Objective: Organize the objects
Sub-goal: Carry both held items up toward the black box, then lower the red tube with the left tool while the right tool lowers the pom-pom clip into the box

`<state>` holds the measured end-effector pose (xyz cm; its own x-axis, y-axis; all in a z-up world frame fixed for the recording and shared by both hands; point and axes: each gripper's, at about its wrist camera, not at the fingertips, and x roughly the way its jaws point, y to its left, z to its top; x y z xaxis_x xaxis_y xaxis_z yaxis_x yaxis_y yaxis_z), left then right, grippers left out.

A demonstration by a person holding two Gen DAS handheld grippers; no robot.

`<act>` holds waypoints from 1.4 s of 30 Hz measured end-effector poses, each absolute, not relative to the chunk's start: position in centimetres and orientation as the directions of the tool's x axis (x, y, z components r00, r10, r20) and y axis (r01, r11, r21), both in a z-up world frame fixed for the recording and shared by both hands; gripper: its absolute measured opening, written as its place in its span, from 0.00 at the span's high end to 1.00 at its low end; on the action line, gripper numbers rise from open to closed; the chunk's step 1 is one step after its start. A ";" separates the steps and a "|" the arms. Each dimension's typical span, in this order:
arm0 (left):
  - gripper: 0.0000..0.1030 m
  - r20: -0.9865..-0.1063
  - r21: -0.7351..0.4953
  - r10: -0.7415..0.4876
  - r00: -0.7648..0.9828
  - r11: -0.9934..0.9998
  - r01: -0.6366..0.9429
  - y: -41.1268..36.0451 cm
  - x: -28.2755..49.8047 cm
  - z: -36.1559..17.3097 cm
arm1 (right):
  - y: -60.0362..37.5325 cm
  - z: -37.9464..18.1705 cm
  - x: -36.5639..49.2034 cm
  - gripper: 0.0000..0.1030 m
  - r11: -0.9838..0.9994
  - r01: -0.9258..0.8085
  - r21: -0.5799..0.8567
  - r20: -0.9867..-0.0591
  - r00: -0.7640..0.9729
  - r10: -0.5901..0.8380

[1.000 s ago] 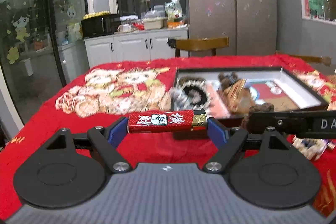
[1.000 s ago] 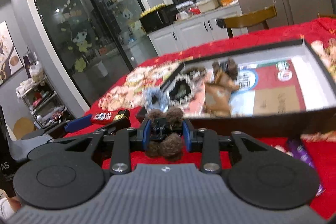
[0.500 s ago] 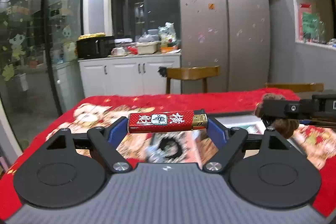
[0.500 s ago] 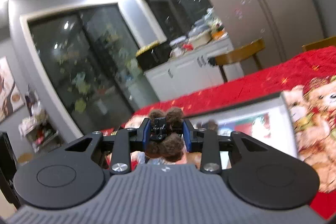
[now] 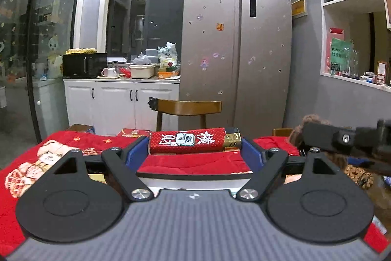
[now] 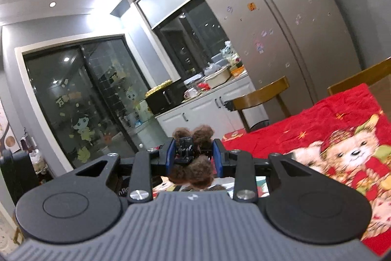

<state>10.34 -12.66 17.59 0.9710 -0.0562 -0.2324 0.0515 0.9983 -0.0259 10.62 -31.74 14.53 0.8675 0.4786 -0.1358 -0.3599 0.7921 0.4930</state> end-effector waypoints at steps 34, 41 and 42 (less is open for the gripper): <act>0.18 -0.383 -0.016 -0.060 0.922 0.998 0.059 -11.4 14.6 6.2 | -32.3 4.4 15.5 0.65 0.805 -0.283 0.521 -0.277 0.836 0.473; 0.18 -0.376 -0.024 -0.036 0.926 0.999 0.029 -11.5 14.7 5.3 | -31.9 3.8 15.9 0.65 0.800 -0.297 0.521 -0.292 0.819 0.494; 0.18 -0.378 -0.027 -0.041 0.925 0.999 0.033 -11.4 14.8 5.1 | -31.8 3.7 16.0 0.65 0.802 -0.300 0.517 -0.294 0.817 0.495</act>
